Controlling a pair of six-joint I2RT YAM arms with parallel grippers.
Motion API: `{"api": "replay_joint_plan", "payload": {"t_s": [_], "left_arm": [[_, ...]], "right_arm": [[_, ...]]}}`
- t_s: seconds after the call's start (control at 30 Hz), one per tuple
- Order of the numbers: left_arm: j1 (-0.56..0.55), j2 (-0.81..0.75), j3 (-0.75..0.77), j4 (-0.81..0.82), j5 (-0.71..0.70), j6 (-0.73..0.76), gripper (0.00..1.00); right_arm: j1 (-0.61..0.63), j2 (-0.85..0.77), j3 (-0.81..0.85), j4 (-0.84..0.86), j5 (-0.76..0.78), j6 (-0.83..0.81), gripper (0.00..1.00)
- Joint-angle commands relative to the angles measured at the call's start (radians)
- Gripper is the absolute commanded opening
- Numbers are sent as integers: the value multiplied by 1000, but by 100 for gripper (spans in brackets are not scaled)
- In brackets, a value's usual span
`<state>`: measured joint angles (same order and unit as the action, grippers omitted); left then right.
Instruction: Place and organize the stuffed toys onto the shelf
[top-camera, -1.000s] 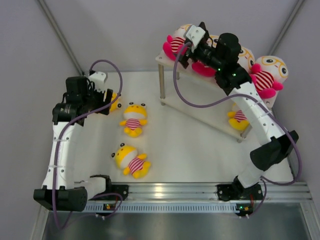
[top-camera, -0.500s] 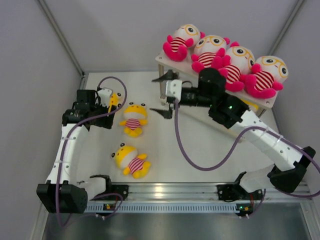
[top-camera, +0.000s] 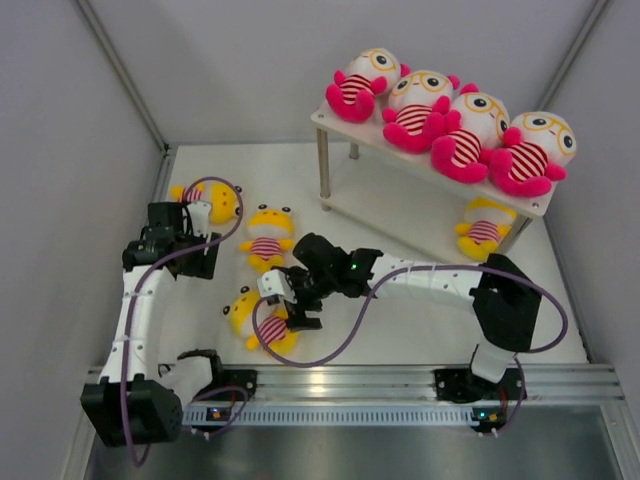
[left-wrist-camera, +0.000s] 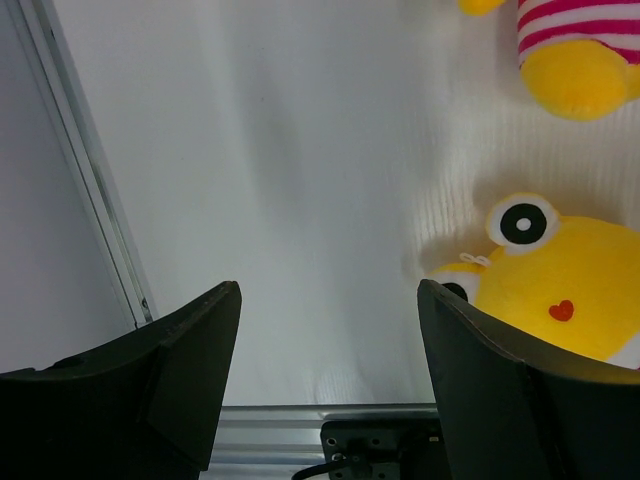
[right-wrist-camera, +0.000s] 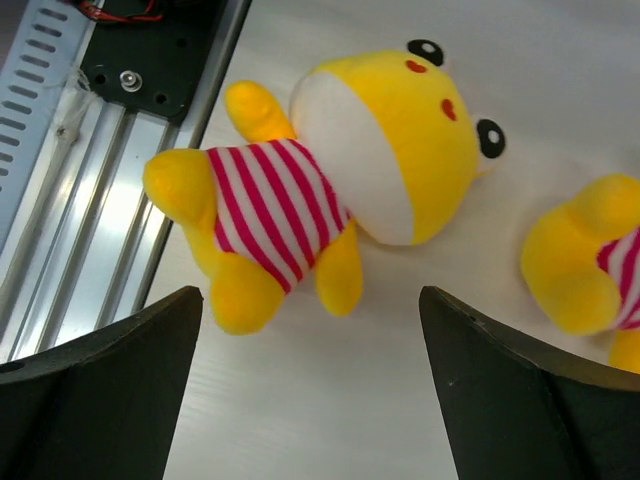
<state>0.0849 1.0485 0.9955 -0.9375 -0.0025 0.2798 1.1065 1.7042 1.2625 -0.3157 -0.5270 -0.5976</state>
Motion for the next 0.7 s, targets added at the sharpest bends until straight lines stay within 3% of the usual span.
{"api": "replay_joint_plan", "payload": {"t_s": [0.0, 0.17, 0.33, 0.43, 0.47, 0.53, 0.63, 0.67], "left_arm": [[7, -33, 2, 22, -10, 10, 77], [12, -27, 3, 22, -4, 13, 77], [16, -25, 3, 22, -2, 15, 77], [16, -27, 3, 22, -2, 15, 77], [18, -27, 3, 20, -2, 15, 77], [16, -25, 3, 22, -2, 18, 77], [18, -24, 3, 22, -2, 18, 77], [18, -24, 2, 23, -2, 18, 77]], "right_arm": [[42, 15, -28, 41, -2, -47, 89], [102, 86, -64, 52, 96, -51, 88], [131, 167, -89, 225, 217, 37, 83], [131, 178, -66, 224, 248, 76, 59], [131, 172, -66, 224, 252, 82, 42], [130, 135, -80, 219, 255, 82, 30], [128, 89, -100, 207, 274, 85, 3], [128, 78, -100, 196, 281, 88, 0]]}}
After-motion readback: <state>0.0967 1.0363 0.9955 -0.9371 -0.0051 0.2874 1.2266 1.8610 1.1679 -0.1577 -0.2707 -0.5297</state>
